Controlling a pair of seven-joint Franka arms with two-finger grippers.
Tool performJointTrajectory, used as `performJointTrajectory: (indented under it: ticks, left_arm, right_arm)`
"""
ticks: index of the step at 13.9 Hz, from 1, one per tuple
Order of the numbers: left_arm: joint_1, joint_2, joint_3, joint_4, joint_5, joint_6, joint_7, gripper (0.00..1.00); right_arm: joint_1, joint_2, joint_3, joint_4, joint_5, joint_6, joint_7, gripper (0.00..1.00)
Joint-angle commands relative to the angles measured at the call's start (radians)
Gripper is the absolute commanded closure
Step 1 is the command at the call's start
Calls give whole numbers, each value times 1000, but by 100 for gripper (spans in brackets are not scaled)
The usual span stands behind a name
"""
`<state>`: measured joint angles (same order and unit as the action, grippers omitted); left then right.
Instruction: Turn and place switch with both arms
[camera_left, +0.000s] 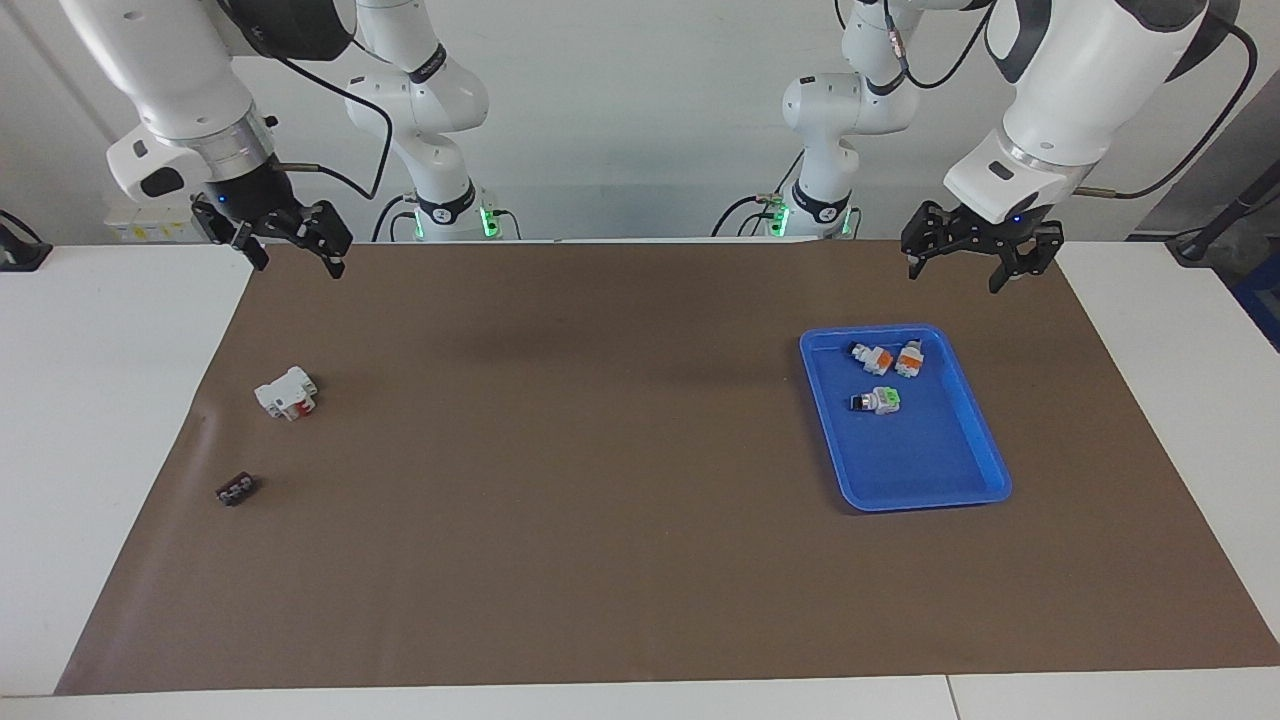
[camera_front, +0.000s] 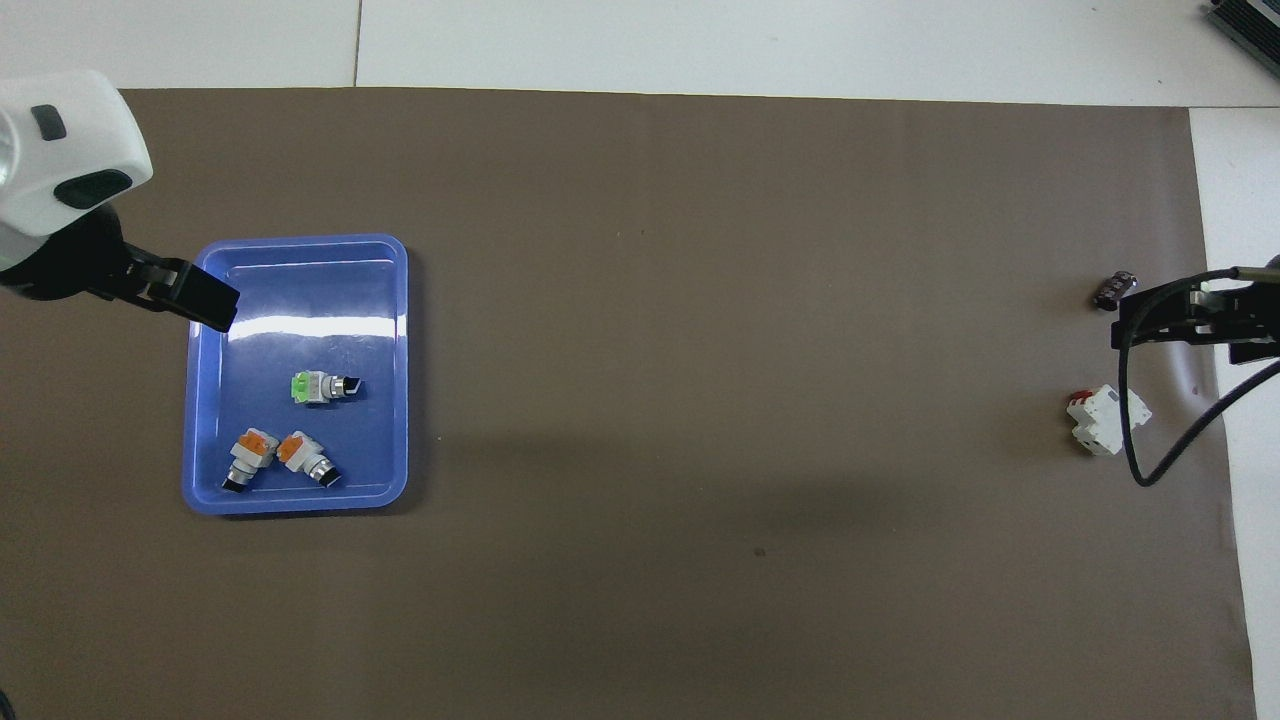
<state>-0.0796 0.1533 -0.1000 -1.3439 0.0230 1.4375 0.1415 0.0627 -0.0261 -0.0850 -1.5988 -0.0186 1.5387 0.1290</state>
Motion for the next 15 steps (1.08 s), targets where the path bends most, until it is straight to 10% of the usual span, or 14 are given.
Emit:
performJointTrajectory:
  ticks: [1,5,15]
  left_arm:
    - [30,-40,6,-116,-25,111,-10,0]
    - [70,-92,5,-236,-25,185,-3,0]
    - [73,-78,-1,-130,-29,124,-6,0]
  right_arm:
    - [-1,-20,2,-20,0,1,-12,0]
    - [-1,-20,2,-20,0,1,-12,0]
    - [-1,-20,2,-20,0,1,-12,0]
